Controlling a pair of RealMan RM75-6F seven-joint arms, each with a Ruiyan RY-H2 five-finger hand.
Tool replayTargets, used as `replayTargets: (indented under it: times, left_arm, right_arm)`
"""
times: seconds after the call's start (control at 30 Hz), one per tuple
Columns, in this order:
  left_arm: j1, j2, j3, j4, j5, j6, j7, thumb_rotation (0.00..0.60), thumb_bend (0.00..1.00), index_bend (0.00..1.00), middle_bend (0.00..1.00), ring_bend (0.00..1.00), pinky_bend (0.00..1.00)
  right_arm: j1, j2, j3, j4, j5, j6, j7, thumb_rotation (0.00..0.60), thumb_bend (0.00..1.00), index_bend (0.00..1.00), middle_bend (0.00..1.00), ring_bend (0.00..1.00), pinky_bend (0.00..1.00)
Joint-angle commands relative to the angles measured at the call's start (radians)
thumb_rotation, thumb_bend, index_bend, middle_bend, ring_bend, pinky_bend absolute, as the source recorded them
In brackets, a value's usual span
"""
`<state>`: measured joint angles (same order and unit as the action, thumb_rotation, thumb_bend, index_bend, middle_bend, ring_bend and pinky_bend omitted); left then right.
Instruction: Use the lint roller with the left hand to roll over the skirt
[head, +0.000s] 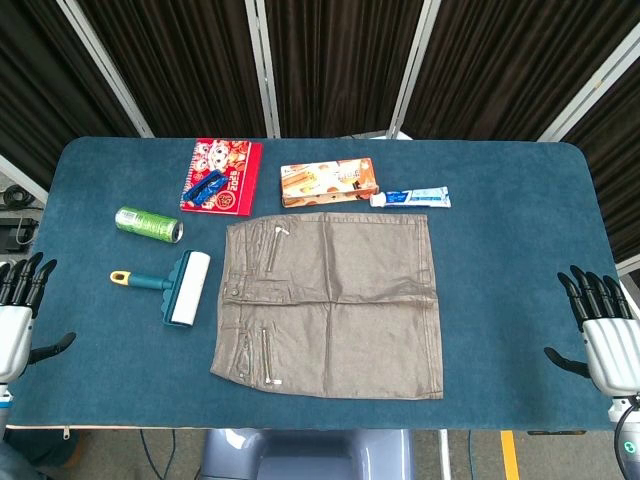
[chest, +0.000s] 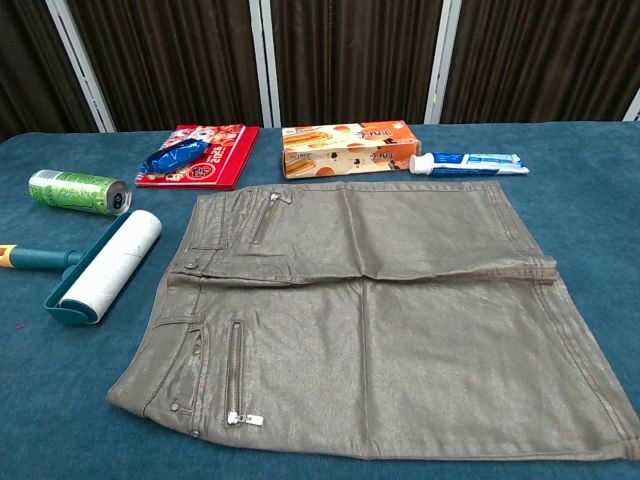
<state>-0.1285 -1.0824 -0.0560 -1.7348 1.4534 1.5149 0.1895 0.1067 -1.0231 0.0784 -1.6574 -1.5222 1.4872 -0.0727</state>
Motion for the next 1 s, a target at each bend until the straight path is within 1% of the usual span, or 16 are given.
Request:
replayTargets:
  times: [0.03,0.2,0.27,0.37,0.43,0.5,0.6,0.73,0.8,0.87,1.0]
  left_arm:
    - [0.000,0.003,-0.002,0.001,-0.004,-0.005,-0.006,0.600,0.00,0.00,0.00,0.00,0.00]
    - [-0.015,-0.009,-0.003,0.019,-0.010,-0.039,-0.021,0.600,0.00,0.00,0.00,0.00,0.00]
    - [-0.036,-0.029,-0.011,0.040,-0.021,-0.075,-0.035,0.600,0.00,0.00,0.00,0.00,0.00]
    - [-0.089,-0.085,-0.027,0.093,-0.055,-0.169,-0.063,0.600,0.03,0.00,0.00,0.00,0.00]
    - [-0.130,-0.133,-0.042,0.145,-0.089,-0.238,-0.058,0.600,0.08,0.02,0.00,0.00,0.00]
    - [-0.164,-0.187,-0.059,0.203,-0.120,-0.285,-0.050,0.600,0.18,0.07,0.01,0.00,0.03]
    - [-0.197,-0.257,-0.076,0.285,-0.147,-0.323,-0.052,0.600,0.26,0.15,0.06,0.02,0.08]
    - [-0.238,-0.356,-0.087,0.426,-0.172,-0.374,-0.051,0.600,0.29,0.20,0.10,0.05,0.12]
    - [-0.251,-0.387,-0.092,0.469,-0.180,-0.388,-0.054,0.600,0.32,0.22,0.11,0.08,0.14]
    - [-0.266,-0.422,-0.097,0.517,-0.186,-0.402,-0.059,0.600,0.32,0.22,0.12,0.09,0.15]
    - [-0.284,-0.467,-0.094,0.579,-0.199,-0.434,-0.053,0.600,0.32,0.23,0.13,0.09,0.17]
  right_arm:
    - [0.001,-0.003,0.001,0.003,0.004,-0.002,-0.006,0.600,0.00,0.00,0.00,0.00,0.00]
    - [0.001,-0.005,0.000,0.003,0.005,-0.004,-0.008,0.600,0.00,0.00,0.00,0.00,0.00]
    - [0.002,-0.005,0.000,0.003,0.006,-0.007,-0.009,0.600,0.00,0.00,0.00,0.00,0.00]
    - [0.006,-0.006,0.003,-0.001,0.010,-0.012,-0.008,0.600,0.00,0.00,0.00,0.00,0.00]
    - [0.010,-0.009,0.004,0.002,0.012,-0.018,-0.014,0.600,0.00,0.00,0.00,0.00,0.00]
    - [0.014,-0.012,0.006,0.005,0.019,-0.027,-0.016,0.600,0.00,0.00,0.00,0.00,0.00]
    - [0.017,-0.014,0.008,0.010,0.030,-0.038,-0.016,0.600,0.00,0.00,0.00,0.00,0.00]
    - [0.023,-0.018,0.011,0.021,0.049,-0.057,-0.014,0.600,0.00,0.00,0.00,0.00,0.00]
    - [0.024,-0.020,0.011,0.026,0.055,-0.063,-0.012,0.600,0.00,0.00,0.00,0.00,0.00]
    - [0.026,-0.021,0.012,0.031,0.063,-0.070,-0.011,0.600,0.00,0.00,0.00,0.00,0.00]
    - [0.029,-0.025,0.013,0.036,0.072,-0.079,-0.013,0.600,0.00,0.00,0.00,0.00,0.00]
